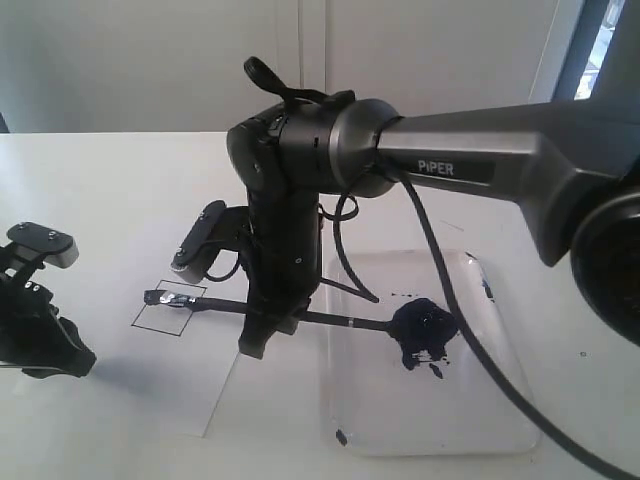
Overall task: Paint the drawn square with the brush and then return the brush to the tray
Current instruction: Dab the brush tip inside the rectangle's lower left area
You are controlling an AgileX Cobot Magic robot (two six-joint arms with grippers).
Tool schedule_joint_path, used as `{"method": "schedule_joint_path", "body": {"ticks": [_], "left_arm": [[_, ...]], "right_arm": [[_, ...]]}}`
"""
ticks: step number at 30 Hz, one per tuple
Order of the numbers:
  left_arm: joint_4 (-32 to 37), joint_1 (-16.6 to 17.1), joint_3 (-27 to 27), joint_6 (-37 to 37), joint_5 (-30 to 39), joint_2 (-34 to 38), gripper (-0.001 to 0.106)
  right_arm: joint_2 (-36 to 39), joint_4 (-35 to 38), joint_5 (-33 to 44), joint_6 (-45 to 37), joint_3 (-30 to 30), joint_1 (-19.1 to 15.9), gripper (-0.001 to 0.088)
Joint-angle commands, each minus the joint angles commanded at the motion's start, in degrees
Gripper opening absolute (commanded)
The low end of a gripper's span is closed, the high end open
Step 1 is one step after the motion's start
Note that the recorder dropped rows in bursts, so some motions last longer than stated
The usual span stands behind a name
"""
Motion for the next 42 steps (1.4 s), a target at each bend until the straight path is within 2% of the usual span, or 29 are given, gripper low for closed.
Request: {"method": "schedule_joint_path", "body": {"ticks": [14, 19, 22, 34, 42], "left_arm": [[0.0, 0.0, 0.0, 0.0, 0.0, 0.0, 0.039], [0.5, 0.0, 0.0, 0.0, -0.5, 0.8, 0.039], [3.0, 0.0, 0.0, -2.0, -0.9, 2.1, 0.039], [4.9, 0.0, 0.0, -2.0, -2.0, 2.3, 0.039], [6.3, -0.6, 0.0, -2.4, -1.4, 2.3, 0.033]], "right_arm": [[1.3, -2.4, -1.1, 1.7, -3.5, 0.0, 0.0], [1.3, -6.0, -1.1, 2.4, -3.5, 0.0, 0.0], [1.3, -6.0, -1.1, 2.4, -3.5, 0.0, 0.0], [1.3, -6.0, -1.4, 2.4, -3.5, 0.0, 0.0], [1.4, -5.8, -1.8, 2.4, -3.5, 0.0, 0.0]]}}
